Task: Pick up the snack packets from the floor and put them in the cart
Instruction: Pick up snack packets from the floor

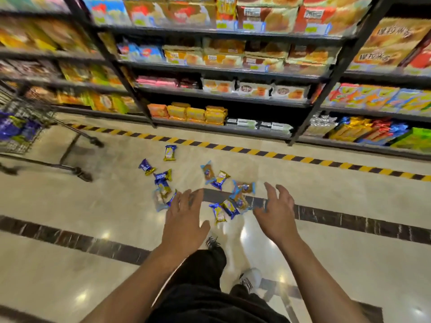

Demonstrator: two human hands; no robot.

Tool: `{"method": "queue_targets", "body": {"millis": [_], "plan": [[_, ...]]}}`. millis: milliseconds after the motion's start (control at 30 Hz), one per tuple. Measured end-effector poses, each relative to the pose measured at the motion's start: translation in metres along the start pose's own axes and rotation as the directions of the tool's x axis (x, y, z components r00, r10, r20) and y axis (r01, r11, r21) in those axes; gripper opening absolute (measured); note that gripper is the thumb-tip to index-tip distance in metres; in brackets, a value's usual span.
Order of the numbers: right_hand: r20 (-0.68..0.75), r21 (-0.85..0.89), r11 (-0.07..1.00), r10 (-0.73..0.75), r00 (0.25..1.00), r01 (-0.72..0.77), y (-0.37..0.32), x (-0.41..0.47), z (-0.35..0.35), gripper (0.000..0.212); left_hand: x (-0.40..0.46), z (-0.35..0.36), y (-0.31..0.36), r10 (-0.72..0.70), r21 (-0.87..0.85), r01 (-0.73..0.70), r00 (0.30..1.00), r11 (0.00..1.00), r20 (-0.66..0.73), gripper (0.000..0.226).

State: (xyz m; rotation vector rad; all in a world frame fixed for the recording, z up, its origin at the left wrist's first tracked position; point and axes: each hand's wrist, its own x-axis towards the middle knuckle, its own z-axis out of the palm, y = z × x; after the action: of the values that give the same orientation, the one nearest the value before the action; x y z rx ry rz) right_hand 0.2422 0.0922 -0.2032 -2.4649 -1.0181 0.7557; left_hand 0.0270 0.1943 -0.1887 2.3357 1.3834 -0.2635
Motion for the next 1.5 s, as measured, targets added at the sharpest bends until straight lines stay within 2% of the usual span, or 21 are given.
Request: {"method": "queue_targets", "body": {"millis": [367,633,833,967,1033,1100,1300,1500], "plan": [[0.134,-0.063,0.998,-0.023,0.991,0.032,-0.047,0.079,0.044,0.075,0.083,-0.001,-0.051,-0.093,-0.128,0.094,0.996,0.987,0.011,0.080],[0.172,0.029,0.997,-0.081,0.982,0.077,-0.043,0.141,0.107,0.070,0.163,0.042,-0.069,-0.137,-0.213,0.130,0.990,0.968,-0.016,0.078],[0.342,0.026,0.990,-0.141,0.929,0.140,0.004,0.190,0.185,0.077,0.196,0.125,-0.080,-0.207,-0.254,0.221,0.975,0.942,0.079,0.079],[0.401,0.015,0.983,-0.173,0.900,0.182,0.040,0.224,0.232,0.078,0.220,0.186,-0.083,-0.246,-0.265,0.271,0.961,0.925,0.125,0.079],[0.423,-0.011,0.969,-0.221,0.879,0.249,0.058,0.245,0.254,0.078,0.236,0.220,-0.082,-0.263,-0.283,0.295,0.953,0.912,0.147,0.079],[0.434,-0.040,0.955,-0.249,0.866,0.295,0.078,0.265,0.274,0.077,0.250,0.256,-0.083,-0.278,-0.309,0.317,0.947,0.897,0.163,0.080],[0.332,-0.065,0.962,-0.228,0.915,0.263,0.158,0.317,0.354,0.073,0.301,0.385,-0.091,-0.286,-0.331,0.335,0.939,0.882,0.189,0.080],[0.381,-0.074,0.963,-0.212,0.900,0.258,0.235,0.338,0.469,0.080,0.340,0.519,-0.115,-0.246,-0.316,0.300,0.948,0.900,0.201,0.080]]}}
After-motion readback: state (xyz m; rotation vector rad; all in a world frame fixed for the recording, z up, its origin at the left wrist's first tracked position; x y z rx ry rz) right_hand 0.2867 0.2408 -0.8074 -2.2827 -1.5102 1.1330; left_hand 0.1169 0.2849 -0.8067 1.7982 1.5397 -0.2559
